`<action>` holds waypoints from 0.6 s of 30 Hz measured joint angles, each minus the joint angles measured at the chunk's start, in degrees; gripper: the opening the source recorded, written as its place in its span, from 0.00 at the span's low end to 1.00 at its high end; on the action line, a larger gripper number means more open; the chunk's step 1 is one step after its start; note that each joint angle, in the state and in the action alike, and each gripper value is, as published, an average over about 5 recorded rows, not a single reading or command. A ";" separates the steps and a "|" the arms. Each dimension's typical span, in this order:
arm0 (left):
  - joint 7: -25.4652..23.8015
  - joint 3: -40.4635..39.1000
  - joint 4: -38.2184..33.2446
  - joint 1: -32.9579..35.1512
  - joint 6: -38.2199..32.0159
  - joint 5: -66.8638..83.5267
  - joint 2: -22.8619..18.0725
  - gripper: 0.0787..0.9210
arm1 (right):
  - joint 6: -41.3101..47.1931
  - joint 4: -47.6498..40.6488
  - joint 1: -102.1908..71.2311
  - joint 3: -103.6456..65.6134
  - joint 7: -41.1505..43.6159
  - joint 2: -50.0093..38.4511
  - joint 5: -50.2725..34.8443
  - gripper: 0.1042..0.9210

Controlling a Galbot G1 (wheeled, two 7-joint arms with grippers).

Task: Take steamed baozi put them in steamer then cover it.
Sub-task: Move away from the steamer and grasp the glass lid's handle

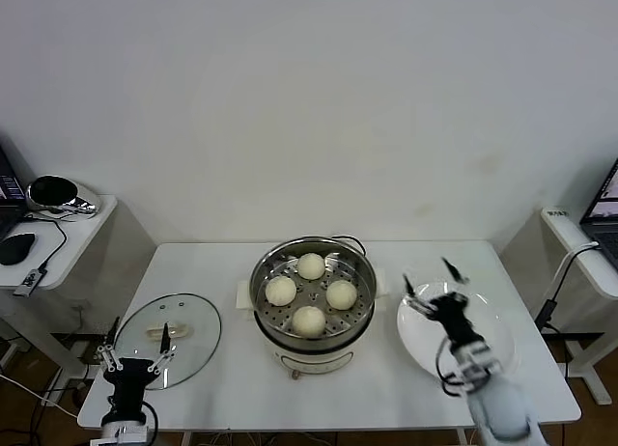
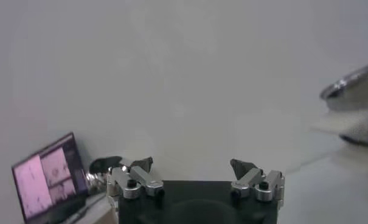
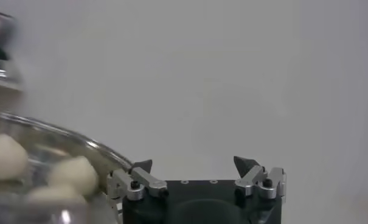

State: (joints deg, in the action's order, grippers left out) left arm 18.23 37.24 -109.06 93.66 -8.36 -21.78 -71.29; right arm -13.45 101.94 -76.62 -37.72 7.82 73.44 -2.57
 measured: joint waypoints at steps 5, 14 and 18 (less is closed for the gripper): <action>-1.72 1.72 2.94 -0.11 1.78 -9.66 3.63 0.88 | 1.81 2.24 -4.92 -7.23 -1.61 3.15 -2.07 0.88; -4.73 1.90 10.26 -3.14 3.03 -29.63 8.76 0.88 | 3.10 3.66 -8.44 -15.43 -4.09 7.36 -3.13 0.88; -5.90 0.77 13.05 -5.20 3.56 -35.36 10.24 0.88 | 3.27 4.35 -9.48 -17.76 -4.82 8.73 -3.03 0.88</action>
State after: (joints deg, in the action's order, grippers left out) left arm 12.33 38.01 -96.01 88.46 -4.80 -57.14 -61.05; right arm -10.18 106.29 -86.09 -55.48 3.00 82.16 -5.60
